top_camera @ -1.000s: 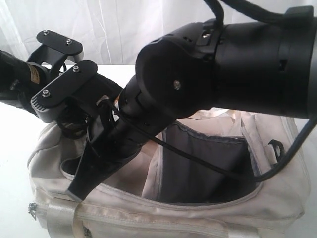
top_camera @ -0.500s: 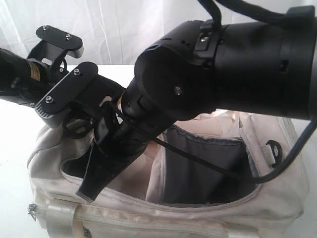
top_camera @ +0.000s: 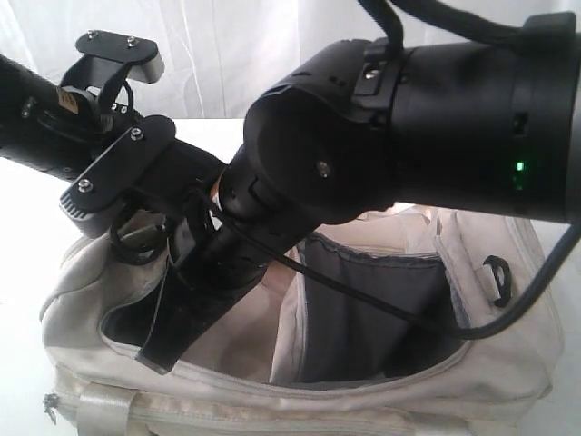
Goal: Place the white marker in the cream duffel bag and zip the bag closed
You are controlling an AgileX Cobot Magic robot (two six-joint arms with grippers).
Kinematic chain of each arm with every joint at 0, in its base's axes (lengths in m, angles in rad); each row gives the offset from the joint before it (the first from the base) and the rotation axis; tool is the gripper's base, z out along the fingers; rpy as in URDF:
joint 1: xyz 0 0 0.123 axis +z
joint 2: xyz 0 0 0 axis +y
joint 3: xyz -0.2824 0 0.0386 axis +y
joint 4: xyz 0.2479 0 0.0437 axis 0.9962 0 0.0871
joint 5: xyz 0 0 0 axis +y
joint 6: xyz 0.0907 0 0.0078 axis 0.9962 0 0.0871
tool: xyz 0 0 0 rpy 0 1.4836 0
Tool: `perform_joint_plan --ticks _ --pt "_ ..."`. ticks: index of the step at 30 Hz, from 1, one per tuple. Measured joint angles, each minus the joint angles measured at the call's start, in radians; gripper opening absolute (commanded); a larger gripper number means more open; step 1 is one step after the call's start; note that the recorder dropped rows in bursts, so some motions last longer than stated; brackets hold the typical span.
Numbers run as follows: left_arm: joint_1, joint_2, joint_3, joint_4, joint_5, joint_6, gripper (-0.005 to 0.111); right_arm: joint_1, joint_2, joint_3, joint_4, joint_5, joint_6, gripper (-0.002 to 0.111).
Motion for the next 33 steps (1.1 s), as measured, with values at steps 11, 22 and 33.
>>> perform_joint_plan --ticks 11,22,33 --pt "0.000 0.000 0.000 -0.041 0.065 0.071 0.067 0.000 0.000 0.000 0.000 -0.002 -0.002 0.000" --pt "0.004 0.006 0.000 -0.152 0.104 0.155 0.067 0.000 -0.006 0.000 0.000 0.016 -0.004 0.000" --pt "0.004 0.050 0.000 -0.176 0.096 0.158 0.002 0.000 0.003 0.003 0.000 0.024 -0.004 0.000"
